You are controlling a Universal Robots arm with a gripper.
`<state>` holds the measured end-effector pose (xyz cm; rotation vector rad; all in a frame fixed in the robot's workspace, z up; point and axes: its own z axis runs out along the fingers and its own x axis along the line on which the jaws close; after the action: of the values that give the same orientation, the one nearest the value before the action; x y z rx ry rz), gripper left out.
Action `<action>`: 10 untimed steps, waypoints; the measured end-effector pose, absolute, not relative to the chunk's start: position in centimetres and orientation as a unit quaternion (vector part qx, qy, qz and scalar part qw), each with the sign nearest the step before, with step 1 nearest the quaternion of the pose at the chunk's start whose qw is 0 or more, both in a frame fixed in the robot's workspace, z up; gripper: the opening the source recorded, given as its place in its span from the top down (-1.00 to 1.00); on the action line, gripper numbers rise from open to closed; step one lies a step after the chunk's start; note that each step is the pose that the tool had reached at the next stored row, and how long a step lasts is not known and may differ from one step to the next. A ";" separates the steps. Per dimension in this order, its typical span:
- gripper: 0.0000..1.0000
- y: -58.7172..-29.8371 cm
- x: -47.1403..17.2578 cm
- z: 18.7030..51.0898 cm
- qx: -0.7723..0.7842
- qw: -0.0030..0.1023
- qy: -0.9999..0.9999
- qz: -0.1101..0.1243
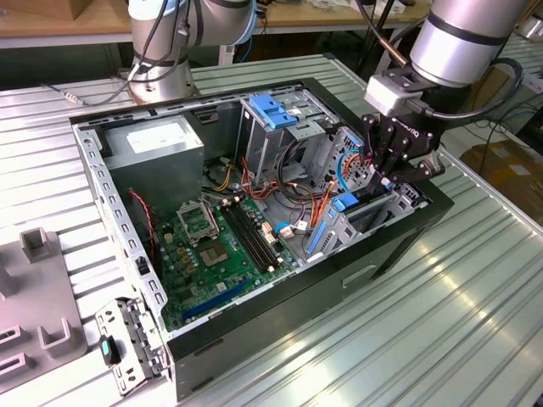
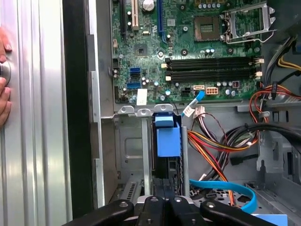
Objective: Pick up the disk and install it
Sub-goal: 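Insert the first disk wire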
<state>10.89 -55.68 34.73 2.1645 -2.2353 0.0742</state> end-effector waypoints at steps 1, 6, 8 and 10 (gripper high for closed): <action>0.79 -55.7 10.9 34.5 0.695 0.015 -0.718 0.024; 0.79 -55.7 10.9 33.6 0.695 0.016 -0.718 0.023; 0.79 -55.7 10.9 33.3 0.695 0.017 -0.718 0.023; 0.79 -55.7 11.0 33.5 0.695 0.016 -0.718 0.022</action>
<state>11.00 -55.68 33.50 2.1628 -2.2332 0.0678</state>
